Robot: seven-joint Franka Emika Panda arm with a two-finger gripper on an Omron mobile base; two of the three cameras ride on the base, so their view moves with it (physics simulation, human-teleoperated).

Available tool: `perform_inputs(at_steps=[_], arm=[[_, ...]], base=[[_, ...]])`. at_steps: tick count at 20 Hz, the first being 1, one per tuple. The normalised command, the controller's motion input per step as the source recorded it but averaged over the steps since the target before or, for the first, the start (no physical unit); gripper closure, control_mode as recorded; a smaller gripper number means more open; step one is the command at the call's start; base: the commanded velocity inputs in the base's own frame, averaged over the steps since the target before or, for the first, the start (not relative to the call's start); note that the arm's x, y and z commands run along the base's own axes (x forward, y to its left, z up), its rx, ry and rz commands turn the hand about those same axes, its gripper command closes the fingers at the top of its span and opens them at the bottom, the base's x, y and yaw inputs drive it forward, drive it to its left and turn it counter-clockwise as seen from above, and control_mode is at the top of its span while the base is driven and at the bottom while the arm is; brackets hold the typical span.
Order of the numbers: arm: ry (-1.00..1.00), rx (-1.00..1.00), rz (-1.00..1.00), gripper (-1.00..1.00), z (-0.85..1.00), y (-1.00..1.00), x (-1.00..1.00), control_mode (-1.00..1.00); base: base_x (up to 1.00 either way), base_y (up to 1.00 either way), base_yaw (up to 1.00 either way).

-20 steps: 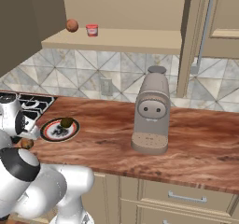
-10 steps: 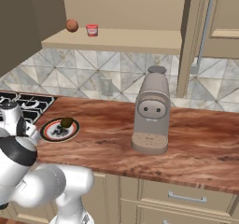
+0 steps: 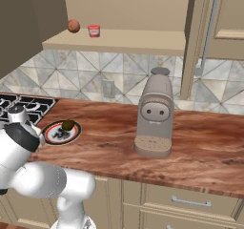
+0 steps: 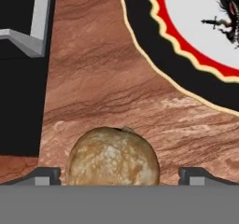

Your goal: Pick the avocado and bread from the counter and place them on the plate. Then pick the jam from the cabinet and place it next to the plate. Lastly close the cabinet door.

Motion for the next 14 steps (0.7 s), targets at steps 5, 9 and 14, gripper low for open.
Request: perform_inputs(at_steps=[5, 9, 14], arm=[[0.03, 0.0, 0.0, -1.0, -0.3, 0.1, 0.01, -1.0], [0.1, 0.0, 0.0, 1.0, -0.08, 0.11, 0.08, -1.0], [-0.03, -0.01, 0.0, 1.0, 0.09, -0.01, 0.0, -1.0]], base=[[0.0, 0.0, 0.0], [0.0, 0.0, 0.0], [0.0, 0.0, 0.0]])
